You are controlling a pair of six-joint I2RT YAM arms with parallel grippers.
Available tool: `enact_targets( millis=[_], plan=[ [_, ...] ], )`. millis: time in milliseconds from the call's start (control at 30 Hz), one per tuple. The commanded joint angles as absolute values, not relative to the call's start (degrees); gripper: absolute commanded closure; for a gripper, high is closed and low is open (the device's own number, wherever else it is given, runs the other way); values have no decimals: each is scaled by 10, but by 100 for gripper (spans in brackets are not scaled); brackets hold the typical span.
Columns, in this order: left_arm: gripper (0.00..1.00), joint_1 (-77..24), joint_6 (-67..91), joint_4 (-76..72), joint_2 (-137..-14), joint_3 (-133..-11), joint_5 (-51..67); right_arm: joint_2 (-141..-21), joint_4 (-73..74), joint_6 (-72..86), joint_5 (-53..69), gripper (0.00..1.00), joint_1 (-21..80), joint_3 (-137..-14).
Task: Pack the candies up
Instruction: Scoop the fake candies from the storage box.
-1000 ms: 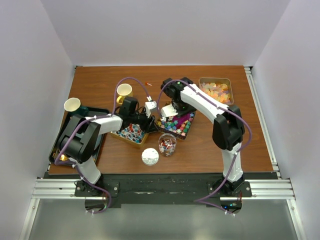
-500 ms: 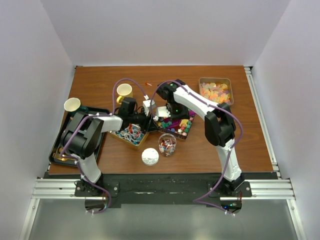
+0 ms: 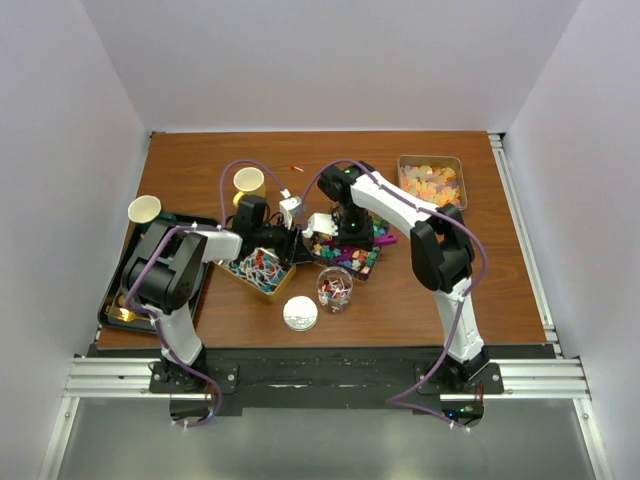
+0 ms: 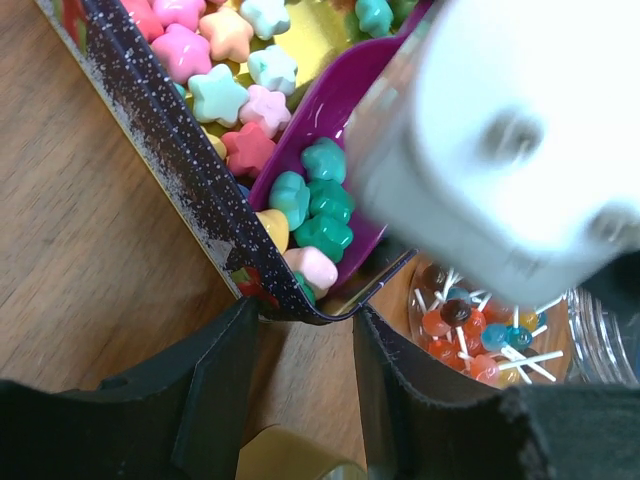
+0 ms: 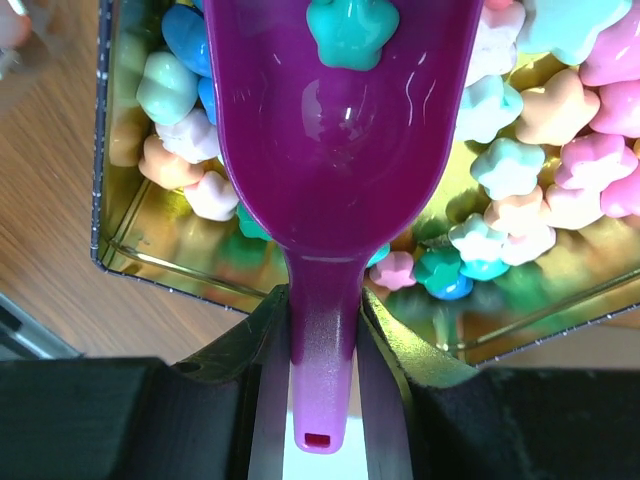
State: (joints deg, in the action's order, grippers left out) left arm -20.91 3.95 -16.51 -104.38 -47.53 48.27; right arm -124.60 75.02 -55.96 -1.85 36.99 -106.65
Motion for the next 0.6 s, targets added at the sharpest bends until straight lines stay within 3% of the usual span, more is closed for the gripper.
enact_targets(
  millis=[0, 233, 567],
  plan=[
    [53, -197, 52, -185, -1049, -494, 491, -1227, 672, -577, 163, 100, 356, -1029],
    [52, -168, 40, -122, -1031, -533, 501, -1217, 635, -601, 257, 100, 316, -1001],
    [51, -112, -39, 75, -1005, -606, 556, -1226, 632, -616, 322, 100, 295, -991]
  ],
)
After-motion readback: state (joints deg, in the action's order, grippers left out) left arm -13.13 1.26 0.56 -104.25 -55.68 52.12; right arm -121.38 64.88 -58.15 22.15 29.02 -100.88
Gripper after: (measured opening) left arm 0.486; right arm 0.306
